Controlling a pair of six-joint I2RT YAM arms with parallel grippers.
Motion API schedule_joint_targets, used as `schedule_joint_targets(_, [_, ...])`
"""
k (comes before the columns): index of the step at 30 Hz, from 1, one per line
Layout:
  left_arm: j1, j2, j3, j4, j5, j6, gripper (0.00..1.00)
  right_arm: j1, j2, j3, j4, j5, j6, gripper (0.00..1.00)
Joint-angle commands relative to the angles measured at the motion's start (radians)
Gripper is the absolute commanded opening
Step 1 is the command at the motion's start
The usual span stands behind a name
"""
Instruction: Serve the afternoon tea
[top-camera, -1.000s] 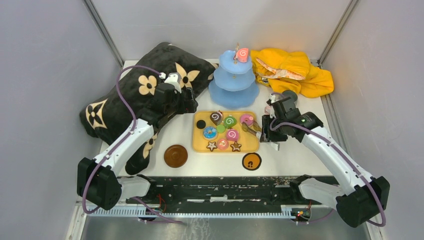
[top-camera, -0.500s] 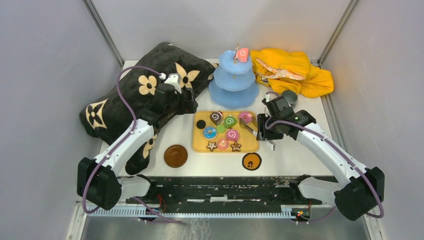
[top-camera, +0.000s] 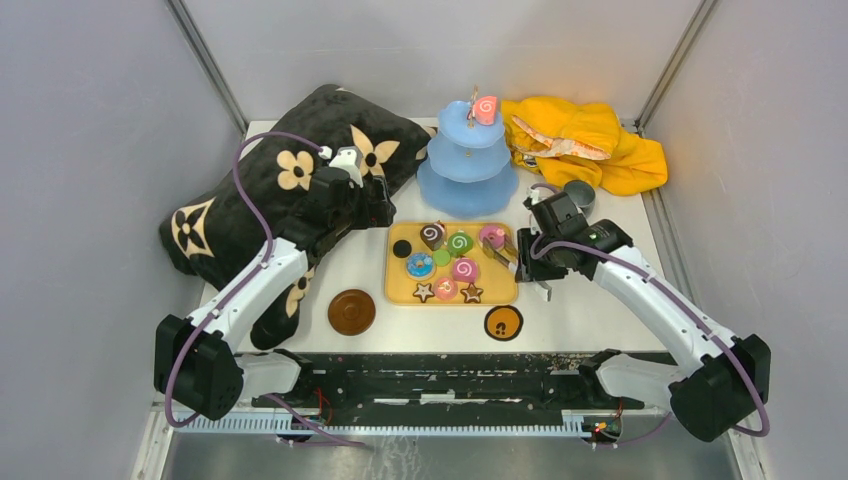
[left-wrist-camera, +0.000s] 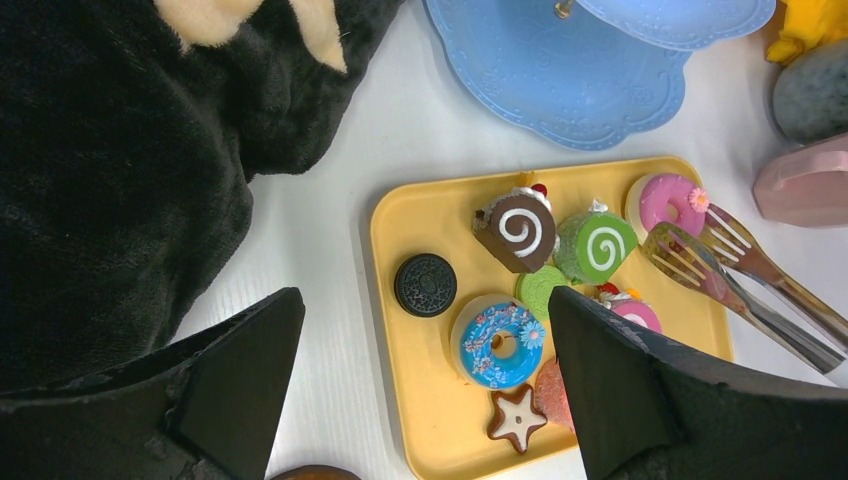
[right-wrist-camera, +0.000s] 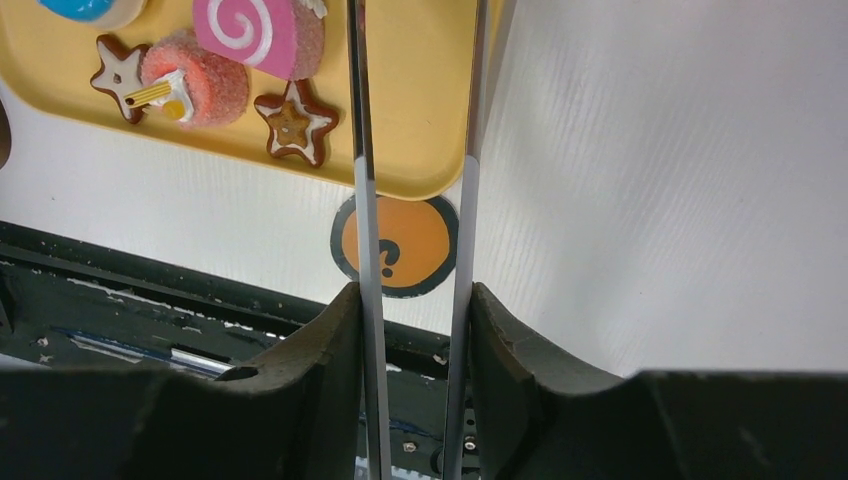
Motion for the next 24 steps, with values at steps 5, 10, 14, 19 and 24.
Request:
schedule_joint_targets(5, [0.003,0.0,0.013,0.041,-0.014,-0.019,0.99,0.005,-0.056,0.091,-0.067,-0.032,-0.032,0.01])
schedule_joint_targets(10, [0.004,0.003,0.024,0.037,-0.024,-0.014,0.99,0.005,-0.084,0.14,-0.128,-0.053,-0.056,0.01])
schedule_joint_targets(14, [0.004,0.009,0.03,0.038,-0.029,-0.012,0.99,0.005,-0.1,0.21,-0.179,-0.042,-0.072,0.01])
schedule_joint_targets(19, [0.004,0.013,0.037,0.04,-0.028,-0.018,0.99,0.005,-0.106,0.291,-0.196,-0.032,-0.077,0.01])
schedule_joint_targets(24, [0.004,0.008,0.039,0.038,-0.033,-0.013,0.99,0.005,-0.11,0.346,-0.159,0.015,-0.069,0.01])
